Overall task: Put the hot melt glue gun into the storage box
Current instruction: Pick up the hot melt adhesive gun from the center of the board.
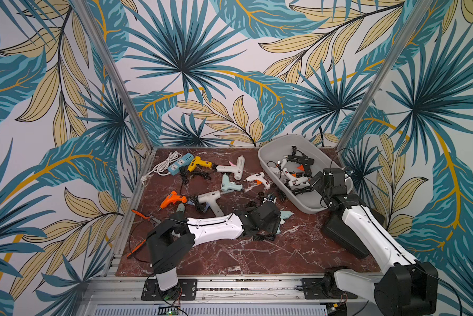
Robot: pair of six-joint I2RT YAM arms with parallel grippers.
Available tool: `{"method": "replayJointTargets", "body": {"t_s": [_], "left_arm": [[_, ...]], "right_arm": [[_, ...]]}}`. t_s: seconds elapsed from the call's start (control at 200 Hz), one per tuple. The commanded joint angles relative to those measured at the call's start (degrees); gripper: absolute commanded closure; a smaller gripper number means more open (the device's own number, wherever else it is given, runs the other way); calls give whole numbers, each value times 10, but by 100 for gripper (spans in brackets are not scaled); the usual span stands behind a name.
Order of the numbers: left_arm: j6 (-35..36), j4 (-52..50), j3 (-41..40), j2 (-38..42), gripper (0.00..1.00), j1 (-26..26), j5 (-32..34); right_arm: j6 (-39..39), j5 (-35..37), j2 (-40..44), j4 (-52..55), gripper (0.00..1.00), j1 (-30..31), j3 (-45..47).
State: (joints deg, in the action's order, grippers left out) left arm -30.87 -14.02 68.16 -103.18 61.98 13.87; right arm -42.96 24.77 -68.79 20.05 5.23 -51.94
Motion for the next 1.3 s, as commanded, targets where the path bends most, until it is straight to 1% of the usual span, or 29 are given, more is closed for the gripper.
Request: {"method": "replayJointTargets", "body": {"t_s": [0.0, 0.085, 0.346, 0.381, 0.591, 0.651, 1.012, 1.162, 1.292], "left_arm": [[6, -37, 35, -27, 23, 9, 12], [7, -44, 52, -49, 28, 14, 10], [13, -56, 94, -96, 33, 18, -7], [15, -59, 100, -103, 35, 17, -9], [20, -79, 128, -134, 40, 20, -15], [24, -83, 136, -141, 43, 21, -20], [25, -111, 149, -159, 48, 23, -28], [26, -121, 151, -163, 49, 23, -40], [29, -135, 159, -175, 47, 23, -50]], "right_arm": [[-1, 31, 8, 35, 1, -1, 21], [-9, 42, 12, 39, 1, -1, 28], [-12, 65, 20, 51, 1, -1, 35], [-13, 68, 21, 53, 1, -1, 35], [-17, 76, 26, 58, 1, -1, 37], [-18, 76, 27, 58, 0, -1, 37], [-23, 74, 24, 60, 1, -1, 35], [-31, 72, 22, 61, 0, 0, 35], [-33, 69, 20, 60, 1, -1, 33]]}}
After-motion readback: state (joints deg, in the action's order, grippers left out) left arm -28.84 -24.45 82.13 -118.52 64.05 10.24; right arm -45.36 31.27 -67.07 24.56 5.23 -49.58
